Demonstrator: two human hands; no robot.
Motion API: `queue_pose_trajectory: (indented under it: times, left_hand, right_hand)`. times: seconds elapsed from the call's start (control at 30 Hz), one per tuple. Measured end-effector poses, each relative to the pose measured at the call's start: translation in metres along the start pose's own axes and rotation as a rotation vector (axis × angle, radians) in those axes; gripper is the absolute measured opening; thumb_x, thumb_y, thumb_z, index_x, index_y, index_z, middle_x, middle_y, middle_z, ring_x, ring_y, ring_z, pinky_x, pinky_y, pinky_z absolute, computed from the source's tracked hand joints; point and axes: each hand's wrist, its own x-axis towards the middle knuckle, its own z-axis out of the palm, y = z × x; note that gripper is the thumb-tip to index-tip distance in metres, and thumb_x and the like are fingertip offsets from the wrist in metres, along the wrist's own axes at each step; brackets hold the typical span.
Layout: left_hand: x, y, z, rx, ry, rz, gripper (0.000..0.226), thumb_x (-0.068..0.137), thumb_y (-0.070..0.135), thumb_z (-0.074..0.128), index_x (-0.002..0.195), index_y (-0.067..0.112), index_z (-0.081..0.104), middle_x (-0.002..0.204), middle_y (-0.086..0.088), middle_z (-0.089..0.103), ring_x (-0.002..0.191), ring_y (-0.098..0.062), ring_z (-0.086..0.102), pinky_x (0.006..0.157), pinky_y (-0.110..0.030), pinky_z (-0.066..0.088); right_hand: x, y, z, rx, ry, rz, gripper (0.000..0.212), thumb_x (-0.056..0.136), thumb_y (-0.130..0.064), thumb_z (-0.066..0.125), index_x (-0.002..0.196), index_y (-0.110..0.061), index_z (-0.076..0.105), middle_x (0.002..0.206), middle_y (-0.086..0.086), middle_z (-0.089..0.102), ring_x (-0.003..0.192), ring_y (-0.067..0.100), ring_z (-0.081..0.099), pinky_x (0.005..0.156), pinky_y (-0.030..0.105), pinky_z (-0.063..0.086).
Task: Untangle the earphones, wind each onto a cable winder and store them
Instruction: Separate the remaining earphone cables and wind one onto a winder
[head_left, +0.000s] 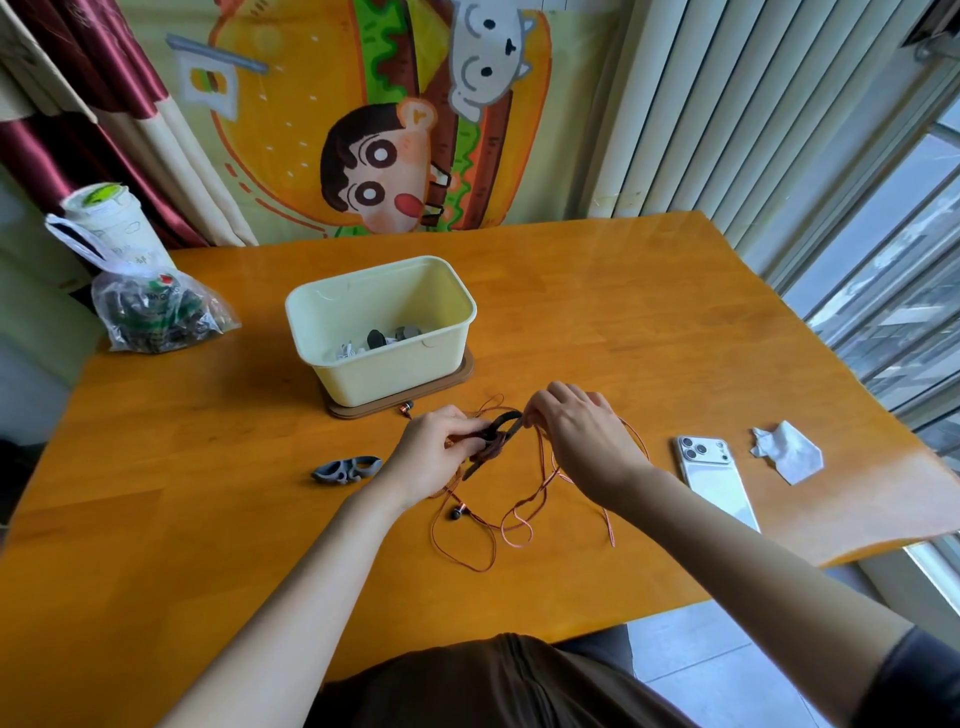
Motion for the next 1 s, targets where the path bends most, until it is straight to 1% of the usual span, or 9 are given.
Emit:
queue_pose_trajectory:
  times: [0.1, 0.23, 0.37, 0.53, 0.67, 0.73, 0.83, 0.9, 1.0]
  left_hand:
    - [-0.002, 0.000, -0.006, -0.157, -0.081, -0.043, 0.030, 0.092, 0.007, 0.060, 0.121, 0.007, 0.065, 0.102, 0.007, 0.062, 0.101, -0.004, 0.058, 0.089, -0.011, 0.043]
    - [0.000, -0.001, -0.011, -0.199, -0.114, -0.057, 0.030, 0.091, 0.009, 0.062, 0.120, 0.010, 0.066, 0.104, 0.005, 0.065, 0.105, -0.007, 0.059, 0.095, -0.020, 0.045]
    - [0.005, -0.001, -0.013, -0.168, -0.082, -0.062, 0.028, 0.091, 0.011, 0.063, 0.118, 0.014, 0.068, 0.107, 0.001, 0.066, 0.107, -0.012, 0.060, 0.094, -0.024, 0.047]
    - [0.001, 0.002, -0.010, -0.287, -0.128, -0.092, 0.026, 0.091, 0.009, 0.062, 0.115, 0.018, 0.068, 0.109, 0.003, 0.067, 0.108, -0.007, 0.060, 0.095, -0.021, 0.046]
    - [0.000, 0.008, -0.012, -0.291, -0.153, -0.078, 0.027, 0.091, 0.008, 0.062, 0.108, 0.027, 0.068, 0.102, 0.008, 0.067, 0.095, 0.000, 0.062, 0.082, -0.018, 0.049]
    - [-0.001, 0.011, -0.013, -0.375, -0.164, -0.088, 0.026, 0.091, 0.005, 0.060, 0.108, 0.023, 0.068, 0.101, 0.006, 0.068, 0.092, -0.001, 0.064, 0.079, -0.019, 0.051]
    - [-0.003, 0.015, -0.014, -0.524, -0.168, -0.110, 0.023, 0.091, 0.005, 0.058, 0.109, 0.015, 0.069, 0.109, 0.002, 0.071, 0.106, -0.007, 0.064, 0.089, -0.019, 0.051]
    - [-0.003, 0.017, -0.014, -0.590, -0.171, -0.114, 0.023, 0.089, 0.011, 0.059, 0.109, 0.013, 0.070, 0.110, 0.000, 0.072, 0.110, -0.009, 0.063, 0.092, -0.020, 0.049]
    - [-0.005, 0.021, -0.012, -0.699, -0.156, -0.151, 0.030, 0.083, 0.020, 0.060, 0.109, 0.012, 0.069, 0.108, -0.004, 0.072, 0.105, -0.013, 0.065, 0.087, -0.023, 0.051]
  right_hand:
    - [0.003, -0.001, -0.001, 0.002, 0.063, 0.010, 0.022, 0.100, -0.010, 0.041, 0.118, -0.018, 0.052, 0.112, 0.001, 0.051, 0.102, 0.020, 0.048, 0.087, 0.029, 0.034]
    - [0.006, -0.003, -0.002, 0.001, 0.128, 0.027, 0.018, 0.099, -0.013, 0.046, 0.113, -0.016, 0.056, 0.107, 0.003, 0.055, 0.097, 0.021, 0.050, 0.086, 0.032, 0.037]
    - [0.007, -0.004, -0.004, 0.014, 0.160, 0.044, 0.019, 0.100, -0.019, 0.044, 0.112, -0.015, 0.057, 0.107, 0.003, 0.056, 0.099, 0.021, 0.050, 0.089, 0.033, 0.037]
    - [0.007, -0.002, -0.003, 0.041, 0.203, 0.059, 0.017, 0.098, -0.020, 0.046, 0.105, -0.013, 0.060, 0.101, 0.005, 0.058, 0.094, 0.024, 0.053, 0.087, 0.035, 0.039]
    - [0.006, -0.001, -0.002, 0.044, 0.225, 0.049, 0.016, 0.097, -0.019, 0.048, 0.102, -0.012, 0.061, 0.099, 0.005, 0.059, 0.091, 0.024, 0.054, 0.084, 0.036, 0.041]
    - [0.007, -0.001, -0.003, 0.084, 0.242, 0.057, 0.015, 0.097, -0.018, 0.049, 0.102, -0.012, 0.061, 0.100, 0.006, 0.059, 0.093, 0.024, 0.054, 0.083, 0.035, 0.040]
    - [0.010, 0.000, -0.004, 0.123, 0.293, 0.063, 0.014, 0.096, -0.016, 0.050, 0.101, -0.011, 0.061, 0.099, 0.006, 0.060, 0.092, 0.025, 0.055, 0.078, 0.032, 0.038]
    - [0.011, -0.001, -0.002, 0.153, 0.288, 0.088, 0.015, 0.096, -0.018, 0.050, 0.101, -0.011, 0.062, 0.100, 0.006, 0.060, 0.093, 0.025, 0.056, 0.078, 0.033, 0.039]
    - [0.011, -0.005, 0.004, 0.267, 0.284, 0.126, 0.016, 0.095, -0.018, 0.051, 0.101, -0.008, 0.063, 0.098, 0.007, 0.061, 0.090, 0.026, 0.057, 0.074, 0.035, 0.044]
